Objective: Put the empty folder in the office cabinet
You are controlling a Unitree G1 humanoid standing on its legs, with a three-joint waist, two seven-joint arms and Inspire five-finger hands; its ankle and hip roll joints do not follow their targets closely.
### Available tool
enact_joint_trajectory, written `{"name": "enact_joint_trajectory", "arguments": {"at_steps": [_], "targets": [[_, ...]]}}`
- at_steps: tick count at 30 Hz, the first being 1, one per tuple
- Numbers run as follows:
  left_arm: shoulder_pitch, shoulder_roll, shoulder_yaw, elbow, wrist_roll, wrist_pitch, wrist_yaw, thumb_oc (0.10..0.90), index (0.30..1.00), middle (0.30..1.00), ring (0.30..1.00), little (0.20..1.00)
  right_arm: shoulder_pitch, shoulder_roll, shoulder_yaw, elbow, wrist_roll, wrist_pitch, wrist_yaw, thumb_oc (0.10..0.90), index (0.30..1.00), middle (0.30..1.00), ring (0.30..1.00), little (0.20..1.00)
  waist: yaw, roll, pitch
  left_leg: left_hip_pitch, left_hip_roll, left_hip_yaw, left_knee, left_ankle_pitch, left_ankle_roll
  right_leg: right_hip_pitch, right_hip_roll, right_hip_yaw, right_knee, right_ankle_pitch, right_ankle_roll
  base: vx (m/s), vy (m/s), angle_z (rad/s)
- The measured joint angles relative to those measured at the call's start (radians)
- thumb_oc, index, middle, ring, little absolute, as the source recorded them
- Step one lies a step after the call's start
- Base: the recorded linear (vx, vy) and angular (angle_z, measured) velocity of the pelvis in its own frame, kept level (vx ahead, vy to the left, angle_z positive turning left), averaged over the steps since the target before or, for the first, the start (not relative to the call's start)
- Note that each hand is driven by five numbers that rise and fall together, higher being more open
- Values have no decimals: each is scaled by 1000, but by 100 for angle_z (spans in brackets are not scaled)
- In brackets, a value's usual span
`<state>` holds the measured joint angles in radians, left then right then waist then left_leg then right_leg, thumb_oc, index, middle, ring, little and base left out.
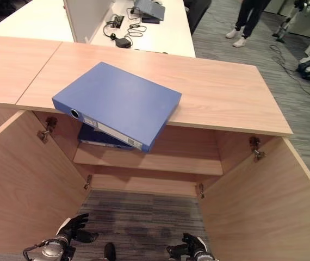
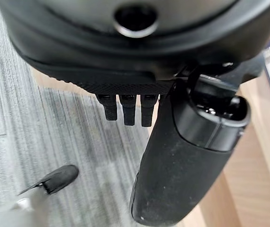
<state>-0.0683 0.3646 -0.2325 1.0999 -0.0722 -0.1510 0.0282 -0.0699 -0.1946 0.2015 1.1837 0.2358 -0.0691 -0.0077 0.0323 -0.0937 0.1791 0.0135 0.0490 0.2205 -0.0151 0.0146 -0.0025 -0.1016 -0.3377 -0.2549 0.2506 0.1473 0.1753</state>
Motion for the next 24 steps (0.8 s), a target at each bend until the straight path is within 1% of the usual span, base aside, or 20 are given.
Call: {"name": "enact_joint_trajectory", "arguments": {"at_steps": [1, 2, 4, 5, 6, 7, 8, 9, 11, 12, 14, 15, 16, 17, 18, 19, 20, 21, 22, 24], "targets": [[12, -3, 0, 2, 0, 0, 0, 800, 900, 900, 900, 900, 3, -9, 1, -2, 0, 1, 0, 800, 900, 900, 900, 900, -1, 17, 1, 19, 1, 21, -8, -6, 10, -4, -7, -5, 9, 51, 7, 114, 279, -62], [12, -3, 2, 1, 0, -1, 2, 800, 900, 900, 900, 900, 15, -12, -1, 1, 0, 5, -1, 800, 900, 900, 900, 900, 4, 32, 3, 29, -13, 24, -11, -14, 23, -10, -15, -36, 16, 113, 9, 155, 273, -36], [20, -2, 0, 1, 0, 0, 2, 800, 900, 900, 900, 900, 16, -16, -24, 0, 1, 5, 0, 800, 900, 900, 900, 900, 2, 60, 10, 56, -19, 34, -42, -19, 54, -53, -51, -104, 106, 162, 16, 117, 88, -25], [44, -3, 2, -3, 0, 0, 3, 800, 900, 900, 900, 900, 18, -24, -28, -7, 0, 1, 0, 800, 900, 900, 900, 900, 0, 76, 2, 91, -17, 49, -73, -5, 72, -80, -46, -113, 163, 81, 68, 95, -60, -23], [55, -1, 2, -3, 0, 0, 3, 800, 900, 900, 900, 900, 22, -28, -18, -11, 0, 2, 2, 800, 900, 900, 900, 900, -1, 80, -4, 90, -19, 50, -73, -2, 69, -79, -34, -111, 163, 42, 65, 104, -85, -8], [58, 4, 0, 3, 1, 0, 0, 800, 900, 900, 900, 900, 32, -29, -8, -10, 0, 0, 5, 800, 900, 900, 900, 900, -1, 69, -15, 91, -39, 51, -73, 3, 61, -55, -27, -116, 72, -12, 69, 32, -70, 17], [56, 3, 0, 8, 0, 0, 1, 800, 900, 900, 900, 900, 34, -28, -7, -6, 0, 3, 7, 800, 900, 900, 900, 900, -1, 60, -18, 86, -53, 54, -73, 4, 63, -34, -27, -119, 16, -25, 69, 20, -43, 36], [62, 0, 1, 6, 1, 1, 3, 800, 900, 900, 900, 900, 39, -26, -9, -3, 0, 6, 9, 800, 900, 900, 900, 900, -2, 61, -19, 86, -63, 51, -73, 9, 71, -15, -16, -116, -37, -33, 67, 75, -79, 30], [83, 7, 2, -5, -1, 0, 3, 800, 900, 900, 900, 900, 54, -19, -9, -1, 0, 7, 12, 800, 900, 900, 900, 900, -1, 65, -26, 83, -63, 53, -72, 7, 71, 9, 6, -106, -64, -39, 56, 89, -105, 13], [86, 22, -2, -8, 0, 0, -13, 800, 900, 900, 900, 900, 60, -19, -7, -6, 0, 4, 20, 800, 900, 900, 900, 900, 0, 66, -27, 79, -65, 50, -72, 8, 70, 17, 19, -83, -84, -42, 50, 47, -84, 1], [101, 52, 7, -48, -2, -10, 8, 800, 900, 900, 900, 900, 70, -13, -2, -13, -7, 3, 19, 800, 900, 900, 900, 900, 2, 52, -36, 78, -67, 51, -72, 16, 60, 65, 27, -86, -163, -21, 27, 42, -80, 0], [85, 61, 20, -51, -3, -2, 12, 800, 900, 900, 900, 900, 83, -12, 13, -9, -16, 3, 19, 800, 900, 900, 900, 900, 2, 42, -43, 82, -72, 50, -68, 23, 50, 105, 34, -95, -213, 5, 3, 22, -62, -2], [99, 45, 42, -31, -5, -11, 4, 800, 900, 900, 900, 900, 81, -11, 15, -7, -22, 4, 20, 800, 900, 900, 900, 900, 8, 44, -44, 82, -69, 48, -68, 22, 43, 122, 40, -95, -237, 0, -2, 70, -135, -14], [103, -1, 122, 7, -30, -41, 14, 800, 900, 900, 900, 900, 80, -13, 12, -4, -29, 4, 19, 800, 900, 900, 900, 900, -3, 47, -47, 97, -63, 54, -68, 19, 32, 157, 64, -96, -292, 2, -10, 45, -75, -14], [107, -16, 116, 13, -42, -23, 18, 800, 900, 900, 900, 900, 94, -15, 12, -3, -30, 3, 19, 800, 900, 900, 900, 900, -6, 49, -52, 104, -59, 51, -68, 16, 22, 181, 74, -99, -323, 0, -14, 54, -94, -12], [123, -20, 76, -42, -34, -5, 24, 800, 900, 900, 900, 900, 104, -17, 6, 2, -28, 1, 16, 800, 900, 900, 900, 900, -3, 54, -54, 110, -50, 50, -68, 14, 10, 193, 88, -103, -338, 0, -28, 20, -77, 5], [166, -14, 19, -139, -23, -17, 17, 800, 900, 900, 900, 900, 109, -18, -6, -3, -28, 2, 12, 800, 900, 900, 900, 900, 5, 55, -56, 107, -33, 44, -69, 17, -3, 195, 104, -109, -339, -6, -37, 20, -77, 4], [176, -25, 22, -162, -20, -29, 12, 800, 900, 900, 900, 900, 111, -19, -7, -8, -28, 2, 10, 800, 900, 900, 900, 900, 10, 54, -56, 106, -27, 42, -69, 20, -7, 195, 109, -110, -339, -8, -40, 13, -116, 5], [195, -42, 18, -237, -45, -19, 0, 800, 900, 900, 900, 900, 124, -21, -8, -11, -29, 0, 9, 800, 900, 900, 900, 900, 13, 47, -56, 109, -14, 40, -68, 24, -15, 198, 120, -112, -339, -14, -49, -1, -61, 4], [199, -40, 1, -294, -85, -50, -40, 800, 900, 900, 900, 900, 133, -22, -8, -11, -29, -2, 8, 800, 900, 900, 900, 900, 24, 33, -65, 104, 3, 28, -72, 27, -28, 199, 136, -120, -340, -22, -59, 0, -87, 10]]}}
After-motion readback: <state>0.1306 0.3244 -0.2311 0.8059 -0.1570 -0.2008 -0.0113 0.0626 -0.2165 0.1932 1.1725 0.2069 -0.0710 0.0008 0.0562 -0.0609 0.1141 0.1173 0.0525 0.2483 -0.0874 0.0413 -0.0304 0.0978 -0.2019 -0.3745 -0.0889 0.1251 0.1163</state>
